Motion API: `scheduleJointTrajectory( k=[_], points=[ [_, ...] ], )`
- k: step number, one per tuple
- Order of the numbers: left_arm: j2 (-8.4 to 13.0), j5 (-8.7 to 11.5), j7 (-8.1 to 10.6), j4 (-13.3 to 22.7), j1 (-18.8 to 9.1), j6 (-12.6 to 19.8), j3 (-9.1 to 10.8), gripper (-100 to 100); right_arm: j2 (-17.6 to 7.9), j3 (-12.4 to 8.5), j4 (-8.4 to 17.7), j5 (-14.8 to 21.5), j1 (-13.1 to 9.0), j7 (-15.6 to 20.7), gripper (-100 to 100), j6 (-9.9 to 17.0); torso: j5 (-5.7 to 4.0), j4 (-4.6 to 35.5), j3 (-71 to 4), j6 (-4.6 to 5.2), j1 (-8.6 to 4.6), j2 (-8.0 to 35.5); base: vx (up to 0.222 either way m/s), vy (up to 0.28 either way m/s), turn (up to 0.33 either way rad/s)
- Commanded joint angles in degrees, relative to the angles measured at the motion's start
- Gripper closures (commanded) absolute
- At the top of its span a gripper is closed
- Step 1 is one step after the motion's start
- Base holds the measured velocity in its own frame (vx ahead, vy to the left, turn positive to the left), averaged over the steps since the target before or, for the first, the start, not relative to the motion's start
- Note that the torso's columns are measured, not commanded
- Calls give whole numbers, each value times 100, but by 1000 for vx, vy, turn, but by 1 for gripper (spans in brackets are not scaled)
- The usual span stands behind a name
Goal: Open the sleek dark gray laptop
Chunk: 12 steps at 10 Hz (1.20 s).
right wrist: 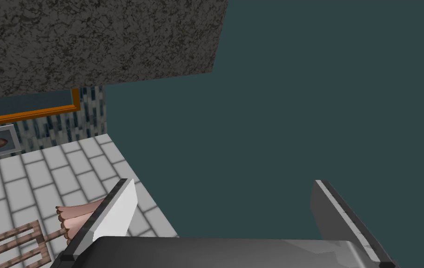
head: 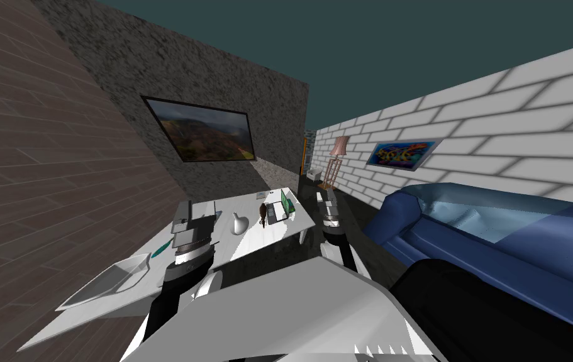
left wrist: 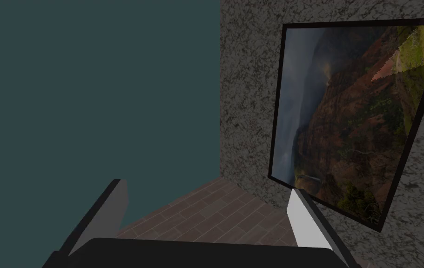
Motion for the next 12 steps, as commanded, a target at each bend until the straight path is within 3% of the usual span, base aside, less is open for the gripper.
scheduleJointTrajectory(
  k=[1,9,10,12],
  points=[
    [0,0,0,0,0,0,0,0,0,0,0,0,0,0,0,0,0,235,-467,0,0,232,0,0,0],
    [0,0,0,-2,0,-1,0,0,0,0,-2,0,0,0,0,-1,0,3537,-7073,0,0,3539,0,0,0],
    [0,0,0,-2,0,-1,0,0,-234,-31,50,88,-69,172,-100,13,0,3960,-7919,0,0,3962,1,-17,39],
    [0,0,0,1,0,0,0,0,-428,-74,131,223,-170,429,-100,36,-2,4206,-8424,0,-8,4210,-7,-41,49]
  ],
)
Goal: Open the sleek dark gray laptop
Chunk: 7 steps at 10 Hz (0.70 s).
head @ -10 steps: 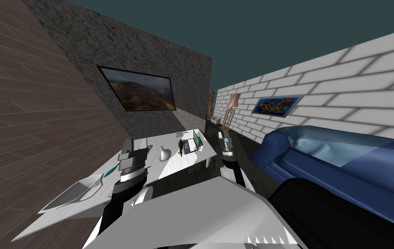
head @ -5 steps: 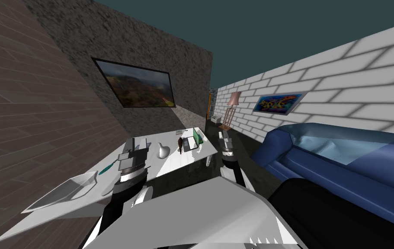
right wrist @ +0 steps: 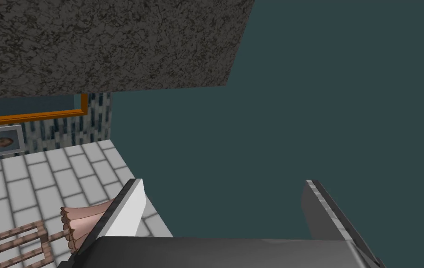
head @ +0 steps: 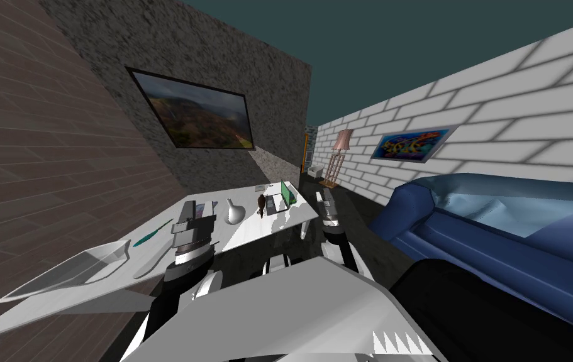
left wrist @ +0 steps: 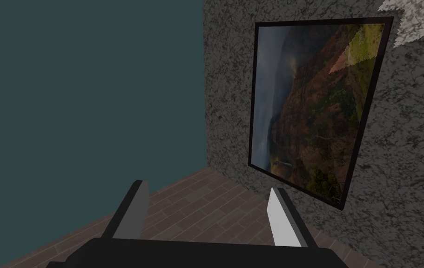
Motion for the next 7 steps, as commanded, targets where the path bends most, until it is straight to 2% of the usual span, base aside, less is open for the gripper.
scheduleJointTrajectory(
  k=[1,5,6,7],
  points=[
    [0,0,0,0,0,0,0,0,-264,-75,123,199,-164,398,-100,44,0,16,-27,0,-2,11,-8,-66,60],
    [0,0,0,0,0,0,0,0,-481,-175,337,540,-410,1006,-100,107,4,23,-33,1,16,18,-12,-51,53],
    [0,0,0,0,0,0,0,0,-481,-175,337,540,-410,1030,-100,107,5,22,-33,0,17,17,-4,-25,33],
    [0,0,0,0,0,0,0,0,-542,-212,423,675,-506,1264,-100,132,4,22,-34,1,15,16,-8,-36,55]
  ],
)
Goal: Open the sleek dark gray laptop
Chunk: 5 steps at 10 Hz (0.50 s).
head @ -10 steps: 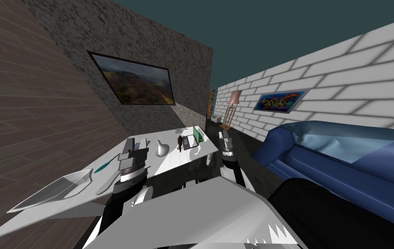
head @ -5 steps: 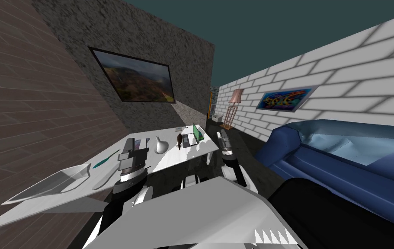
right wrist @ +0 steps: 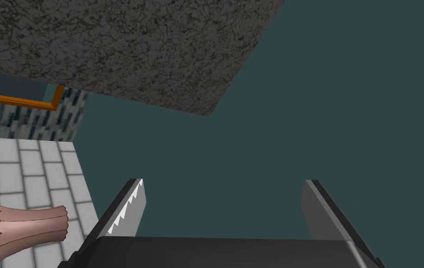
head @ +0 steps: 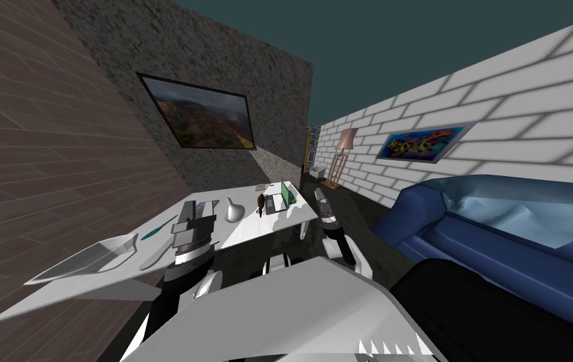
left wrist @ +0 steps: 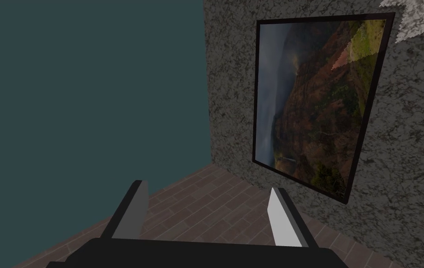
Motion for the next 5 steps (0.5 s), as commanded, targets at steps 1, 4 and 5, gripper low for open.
scheduleJointTrajectory(
  k=[1,4,5],
  points=[
    [0,0,0,0,0,0,0,0,-123,-78,197,300,-203,434,-100,42,-2,0,1,-1,-8,2,-20,-55,94],
    [0,0,0,0,0,0,0,0,-174,-119,296,454,-310,842,-100,73,-2,0,-1,-1,-8,-1,-6,-44,44],
    [0,0,0,0,0,0,0,0,-220,-160,401,615,-419,1040,-100,105,-1,0,0,0,-3,0,-10,-53,88]
  ],
)
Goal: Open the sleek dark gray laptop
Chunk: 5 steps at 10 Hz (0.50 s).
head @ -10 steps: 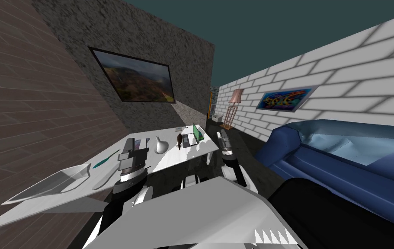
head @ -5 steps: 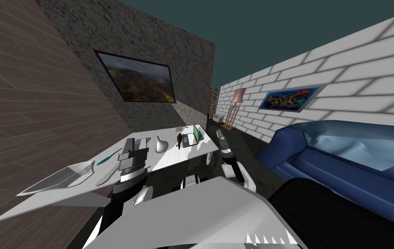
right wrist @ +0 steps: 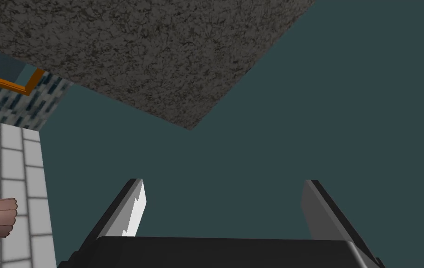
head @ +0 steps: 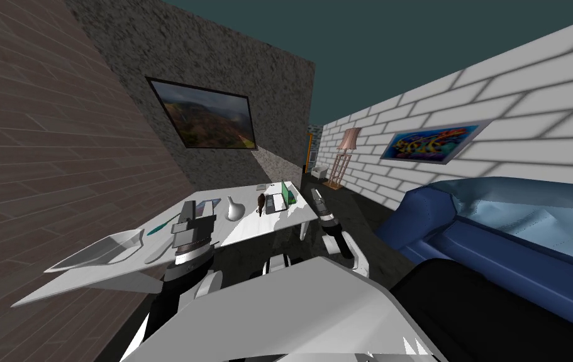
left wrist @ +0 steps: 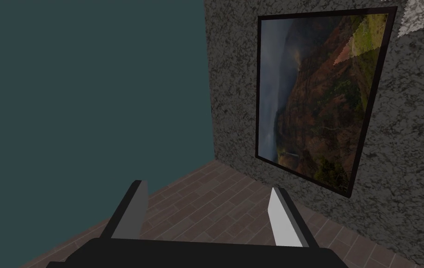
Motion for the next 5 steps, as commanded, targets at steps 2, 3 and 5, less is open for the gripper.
scheduleJointTrajectory(
  k=[2,3,5],
  points=[
    [0,0,0,0,0,0,0,0,-90,-83,235,355,-236,580,-100,65,-1,1,2,1,-2,2,-6,-43,49],
    [0,0,0,0,0,0,0,0,-90,-83,235,355,-236,676,-100,65,0,1,1,-1,-2,1,-5,-40,38],
    [0,0,0,0,0,0,0,0,-126,-124,349,530,-351,982,-100,102,-2,0,1,-2,-8,1,-6,-49,61]
  ],
)
